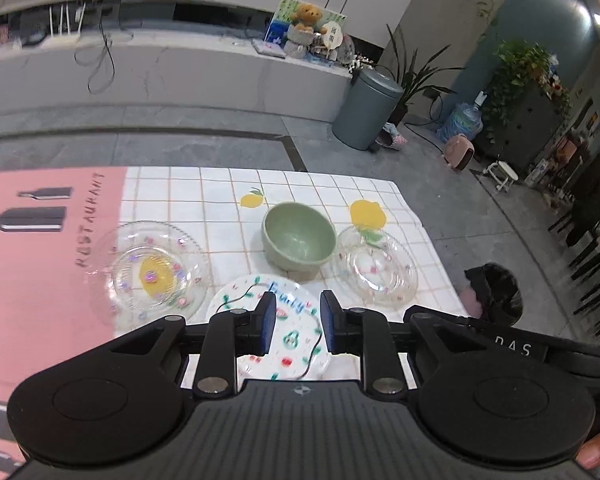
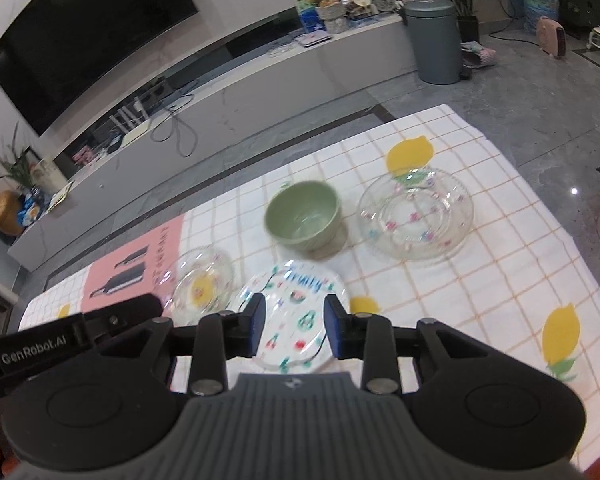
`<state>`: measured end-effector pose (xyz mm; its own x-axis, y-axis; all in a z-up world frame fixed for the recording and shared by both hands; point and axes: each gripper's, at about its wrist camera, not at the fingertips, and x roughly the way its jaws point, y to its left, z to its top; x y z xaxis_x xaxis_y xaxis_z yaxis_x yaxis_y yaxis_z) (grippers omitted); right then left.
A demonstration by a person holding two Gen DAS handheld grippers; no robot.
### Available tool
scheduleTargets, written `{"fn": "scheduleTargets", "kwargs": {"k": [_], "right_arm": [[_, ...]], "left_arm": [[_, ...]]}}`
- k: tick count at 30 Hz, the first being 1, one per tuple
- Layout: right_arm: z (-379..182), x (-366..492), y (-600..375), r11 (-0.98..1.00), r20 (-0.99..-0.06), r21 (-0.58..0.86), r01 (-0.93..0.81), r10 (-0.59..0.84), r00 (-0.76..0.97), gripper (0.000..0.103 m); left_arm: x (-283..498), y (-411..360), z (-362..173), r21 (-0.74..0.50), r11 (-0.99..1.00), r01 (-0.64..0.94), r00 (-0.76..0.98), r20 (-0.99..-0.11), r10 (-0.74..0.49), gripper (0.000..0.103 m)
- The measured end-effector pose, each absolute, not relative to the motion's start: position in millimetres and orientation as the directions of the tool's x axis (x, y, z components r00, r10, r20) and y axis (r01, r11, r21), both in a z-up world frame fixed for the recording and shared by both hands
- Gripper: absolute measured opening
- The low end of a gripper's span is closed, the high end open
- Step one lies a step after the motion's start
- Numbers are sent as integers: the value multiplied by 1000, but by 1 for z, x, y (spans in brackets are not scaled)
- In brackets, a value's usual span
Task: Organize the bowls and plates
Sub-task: 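Move both grippers to the green ceramic bowl rim and close them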
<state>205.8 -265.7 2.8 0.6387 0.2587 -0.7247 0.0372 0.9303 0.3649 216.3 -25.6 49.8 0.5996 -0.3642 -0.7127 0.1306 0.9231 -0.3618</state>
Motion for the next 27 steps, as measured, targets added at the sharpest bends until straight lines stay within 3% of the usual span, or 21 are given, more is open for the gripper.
{"fn": "scheduleTargets", "kwargs": {"k": [9,22,27], "right_arm": [[-23,286,-272,921,-762,377,97,249,597,33],[-83,369,-259,930,-841,338,148,227,492,22],[-101,384,-260,927,-863,333,172,226,452,16]], "left_arm": [[293,-39,21,-407,908,102,565,-727,-390,28],[377,-50,-49,-383,924,-1,467,-817,-338,28],[383,-61,-66,-310,951,10,433,-855,-283,28]]}}
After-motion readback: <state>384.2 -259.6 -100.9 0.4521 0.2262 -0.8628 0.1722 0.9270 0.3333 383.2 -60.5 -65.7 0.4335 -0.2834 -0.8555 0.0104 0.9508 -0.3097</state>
